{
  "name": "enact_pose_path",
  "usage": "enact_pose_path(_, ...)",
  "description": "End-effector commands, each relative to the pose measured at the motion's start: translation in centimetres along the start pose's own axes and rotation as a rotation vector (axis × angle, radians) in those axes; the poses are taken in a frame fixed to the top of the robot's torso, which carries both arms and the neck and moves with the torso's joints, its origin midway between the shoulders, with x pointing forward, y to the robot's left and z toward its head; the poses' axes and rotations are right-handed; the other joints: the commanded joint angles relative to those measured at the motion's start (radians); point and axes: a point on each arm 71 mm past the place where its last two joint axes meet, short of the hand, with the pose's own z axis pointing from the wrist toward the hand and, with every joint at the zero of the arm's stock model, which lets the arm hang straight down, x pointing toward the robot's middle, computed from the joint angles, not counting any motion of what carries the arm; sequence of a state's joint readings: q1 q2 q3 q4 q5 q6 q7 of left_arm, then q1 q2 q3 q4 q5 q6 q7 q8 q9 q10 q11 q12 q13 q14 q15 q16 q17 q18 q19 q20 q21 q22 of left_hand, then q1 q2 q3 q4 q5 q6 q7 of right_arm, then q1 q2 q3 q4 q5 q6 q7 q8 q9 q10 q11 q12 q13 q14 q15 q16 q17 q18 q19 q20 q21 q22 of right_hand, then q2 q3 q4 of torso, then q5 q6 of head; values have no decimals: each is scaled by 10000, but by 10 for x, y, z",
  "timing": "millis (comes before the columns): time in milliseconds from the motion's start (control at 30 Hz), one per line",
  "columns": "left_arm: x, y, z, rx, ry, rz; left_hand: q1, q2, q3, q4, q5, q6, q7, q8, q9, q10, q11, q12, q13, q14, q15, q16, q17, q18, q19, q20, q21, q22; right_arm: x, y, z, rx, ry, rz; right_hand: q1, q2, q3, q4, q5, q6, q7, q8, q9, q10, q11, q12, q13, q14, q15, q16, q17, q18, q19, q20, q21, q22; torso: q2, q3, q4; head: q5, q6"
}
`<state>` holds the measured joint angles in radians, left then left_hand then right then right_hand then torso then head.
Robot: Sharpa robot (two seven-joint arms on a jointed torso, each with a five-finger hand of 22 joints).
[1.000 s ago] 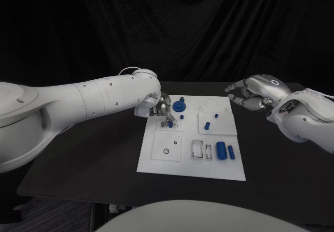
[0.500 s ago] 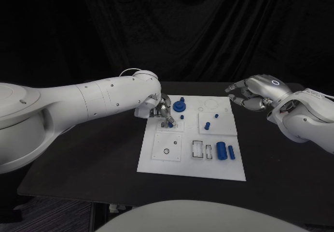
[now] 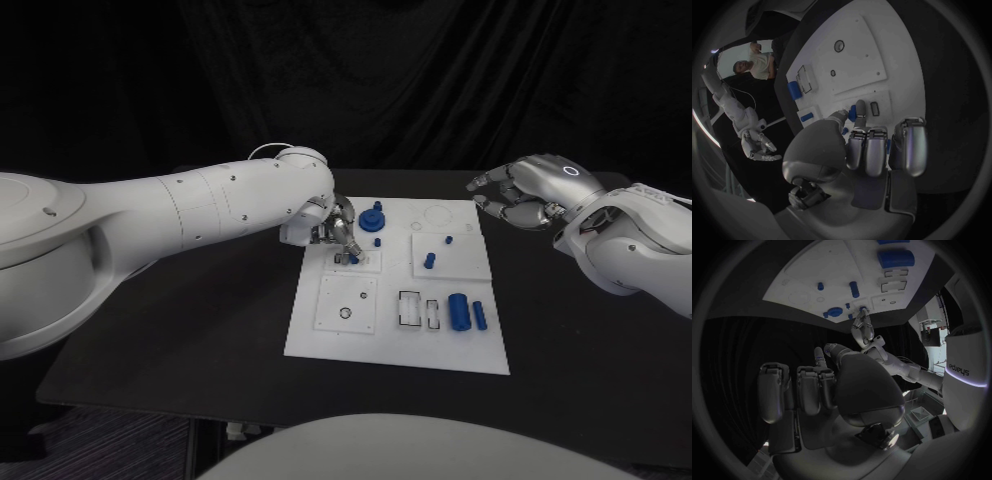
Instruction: Assemble the parts on the task board
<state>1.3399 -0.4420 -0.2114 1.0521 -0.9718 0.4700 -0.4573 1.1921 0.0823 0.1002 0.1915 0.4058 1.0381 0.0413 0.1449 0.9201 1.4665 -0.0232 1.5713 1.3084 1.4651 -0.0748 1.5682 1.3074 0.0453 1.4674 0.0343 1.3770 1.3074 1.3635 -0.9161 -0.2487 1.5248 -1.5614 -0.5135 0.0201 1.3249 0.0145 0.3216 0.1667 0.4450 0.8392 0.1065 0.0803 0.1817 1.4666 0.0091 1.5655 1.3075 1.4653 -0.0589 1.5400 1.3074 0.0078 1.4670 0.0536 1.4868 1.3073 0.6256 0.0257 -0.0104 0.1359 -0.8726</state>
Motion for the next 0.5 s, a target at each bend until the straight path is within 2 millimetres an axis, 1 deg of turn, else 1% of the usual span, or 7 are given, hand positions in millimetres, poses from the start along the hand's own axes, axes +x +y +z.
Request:
enact_pose_path(33, 2, -1, 2, 172, 21, -14, 17, -23, 109, 8, 119, 54, 19, -47, 25, 1043, -55, -5, 2624, 1057, -34, 26, 2634, 56, 95, -9, -46, 1601, 0, -1, 0, 168, -38, -41, -14, -67, 66, -16, 24, 67, -9, -5, 3, 1042, -25, 53, 2633, 927, 10, -40, 2110, 159, 579, -5, -35, 2321, 4, 2, -3, 15, 0)
enact_pose_path(167, 2, -1, 2, 248, -48, -58, -9, -72, 240, -7, 269, 62, 17, -43, 50, 1043, -57, -5, 2624, 1057, -35, 26, 2634, 55, 95, -10, -51, 1607, 0, -2, 0, 180, -40, -48, -11, -67, 70, -20, 26, 69, -9, -5, 2, 1042, -25, 53, 2633, 928, 10, -38, 2112, 160, 579, -5, -36, 2320, 8, 2, 3, 7, 0)
enact_pose_path(300, 2, 0, 2, 301, -141, -115, -125, -156, 295, 48, 152, 69, 29, -57, 51, 1043, -49, -5, 2624, 1057, -33, 26, 2634, 56, 95, -10, -61, 1611, 1, -2, 0, 198, -36, -55, -11, -67, 70, -20, 26, 69, -9, -5, 2, 1042, -25, 53, 2633, 928, 10, -38, 2112, 160, 579, -5, -36, 2320, 15, 3, 2, 14, 0)
enact_pose_path(400, 2, 0, 2, 321, -203, -150, -266, -245, 368, 116, -206, 85, 39, -85, 41, 1043, -41, -5, 2624, 1057, -27, 26, 2634, 56, 98, -5, -71, 1619, 1, -2, 0, 206, -25, -56, -11, -67, 70, -20, 26, 69, -9, -5, 2, 1042, -25, 53, 2633, 928, 10, -38, 2112, 160, 579, -5, -36, 2320, 18, 1, 3, 13, 0)
enact_pose_path(433, 2, 0, 2, 319, -214, -156, -353, -280, 381, 169, -440, 96, 47, -99, 35, 1043, -34, -5, 2624, 1057, -21, 26, 2634, 56, 97, 0, -79, 1622, 1, -2, 0, 207, -22, -57, -11, -67, 70, -20, 26, 69, -9, -5, 2, 1042, -25, 53, 2633, 928, 10, -38, 2112, 160, 579, -5, -36, 2320, 18, 1, 1, 16, 0)
enact_pose_path(467, 2, 0, 2, 309, -227, -163, -466, -311, 372, 244, -870, 115, 56, -111, 30, 1043, -25, -5, 2624, 1057, -11, 26, 2634, 59, 92, 7, -99, 1621, 1, -2, 0, 208, -18, -57, -11, -67, 70, -20, 26, 69, -9, -5, 2, 1042, -25, 53, 2633, 928, 10, -38, 2112, 160, 579, -5, -36, 2320, 15, -2, -1, 17, 0)
enact_pose_path(500, 2, 0, 2, 295, -238, -169, -502, -325, 367, 267, -997, 116, 61, -120, 28, 1043, -21, -5, 2624, 1057, -9, 26, 2634, 58, 96, 9, -95, 1626, 1, -2, 0, 208, -15, -57, -11, -67, 70, -20, 26, 69, -9, -5, 2, 1042, -25, 53, 2633, 928, 10, -38, 2112, 160, 579, -5, -36, 2320, 15, -2, -1, 15, 0)
